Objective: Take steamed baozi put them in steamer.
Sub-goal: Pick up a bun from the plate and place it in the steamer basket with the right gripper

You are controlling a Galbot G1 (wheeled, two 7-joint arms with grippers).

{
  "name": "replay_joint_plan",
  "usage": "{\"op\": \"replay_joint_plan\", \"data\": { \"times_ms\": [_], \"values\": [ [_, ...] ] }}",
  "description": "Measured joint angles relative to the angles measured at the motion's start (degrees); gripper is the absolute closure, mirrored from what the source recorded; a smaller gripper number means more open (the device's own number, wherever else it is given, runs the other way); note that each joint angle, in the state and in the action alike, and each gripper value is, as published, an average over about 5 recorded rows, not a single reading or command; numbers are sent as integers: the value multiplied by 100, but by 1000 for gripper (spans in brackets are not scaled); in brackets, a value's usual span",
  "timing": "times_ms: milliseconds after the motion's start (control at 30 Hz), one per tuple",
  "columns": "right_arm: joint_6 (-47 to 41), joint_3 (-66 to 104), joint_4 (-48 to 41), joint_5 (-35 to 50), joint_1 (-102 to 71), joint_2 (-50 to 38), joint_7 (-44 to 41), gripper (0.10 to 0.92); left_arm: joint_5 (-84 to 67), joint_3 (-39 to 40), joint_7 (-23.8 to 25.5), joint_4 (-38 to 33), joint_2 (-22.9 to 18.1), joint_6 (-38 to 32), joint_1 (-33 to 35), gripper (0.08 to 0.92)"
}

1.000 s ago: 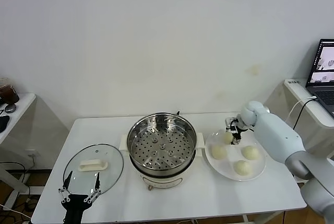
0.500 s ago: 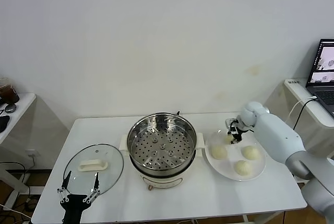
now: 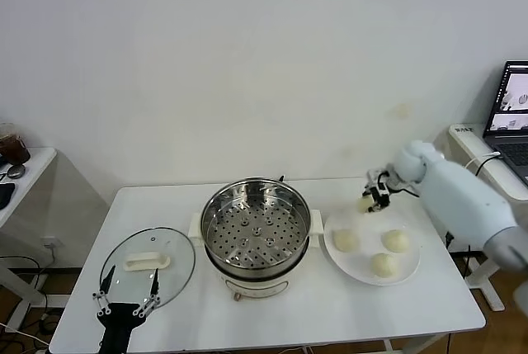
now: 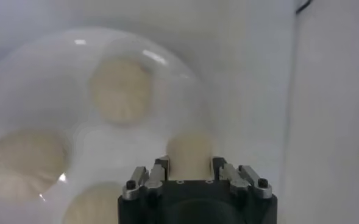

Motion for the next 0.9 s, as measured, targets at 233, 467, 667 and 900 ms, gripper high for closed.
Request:
{"op": "replay_joint_plan", "data": {
  "times_ms": [233,467,667,900],
  "values": [
    [248,-1012,777,1099,1175,-83,-43,574,-58,-13,19,-34,52,6,-22,177],
    [671,-1983,1193,1886,2200,391,-71,567,-78,-104,28,-91,33,8,-5,177],
    [1172,-2566,1331,2101,2555,1066,-51,567,-81,-220,27,-168,-7,9,52,177],
    [1936,-2919,1285,1738,2519,1666,53,563,-73,-333,28,-218,-61,7,118,177]
  ]
}}
